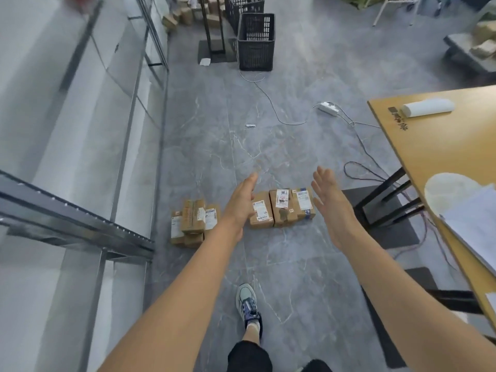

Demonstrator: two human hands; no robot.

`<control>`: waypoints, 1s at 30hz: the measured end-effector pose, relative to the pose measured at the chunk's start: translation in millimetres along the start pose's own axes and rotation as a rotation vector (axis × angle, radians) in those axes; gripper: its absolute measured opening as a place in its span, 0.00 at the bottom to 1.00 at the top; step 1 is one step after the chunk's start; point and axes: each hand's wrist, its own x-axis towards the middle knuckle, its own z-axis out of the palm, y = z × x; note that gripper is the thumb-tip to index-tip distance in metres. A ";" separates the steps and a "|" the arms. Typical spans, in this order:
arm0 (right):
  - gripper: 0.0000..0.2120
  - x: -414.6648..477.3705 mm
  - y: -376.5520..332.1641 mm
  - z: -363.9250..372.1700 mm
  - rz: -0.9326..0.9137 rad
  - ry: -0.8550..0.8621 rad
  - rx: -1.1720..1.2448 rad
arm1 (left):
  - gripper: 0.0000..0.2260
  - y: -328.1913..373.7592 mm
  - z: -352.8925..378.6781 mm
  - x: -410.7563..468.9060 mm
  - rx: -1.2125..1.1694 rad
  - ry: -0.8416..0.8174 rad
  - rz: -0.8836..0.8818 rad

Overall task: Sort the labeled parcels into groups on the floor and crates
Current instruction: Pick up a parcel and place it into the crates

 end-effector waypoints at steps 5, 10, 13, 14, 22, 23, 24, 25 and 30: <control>0.42 58.6 15.7 29.8 0.165 -0.018 -0.037 | 0.13 1.1 -23.2 54.4 0.018 0.016 -0.083; 0.39 113.9 40.4 42.5 0.229 -0.019 -0.038 | 0.13 -8.9 -27.8 103.8 0.036 0.003 -0.179; 0.40 150.5 55.1 43.3 0.272 -0.037 -0.038 | 0.23 -17.6 -25.8 134.8 0.041 0.002 -0.244; 0.45 163.8 61.4 41.9 0.282 -0.056 -0.040 | 0.25 -18.7 -24.6 145.2 0.046 0.006 -0.266; 0.50 271.1 116.1 24.5 0.484 -0.131 -0.053 | 0.28 -41.7 -6.1 241.6 0.045 0.118 -0.410; 0.45 281.6 124.2 21.9 0.495 -0.133 -0.062 | 0.28 -47.0 -3.0 253.5 0.047 0.128 -0.431; 0.39 293.5 132.6 19.0 0.502 -0.129 -0.064 | 0.28 -52.0 0.1 266.8 0.049 0.134 -0.449; 0.35 304.9 139.8 17.9 0.517 -0.123 -0.069 | 0.28 -57.9 2.8 279.3 0.052 0.135 -0.468; 0.35 367.7 191.4 17.8 0.589 -0.119 -0.095 | 0.28 -95.5 11.7 351.9 0.071 0.098 -0.528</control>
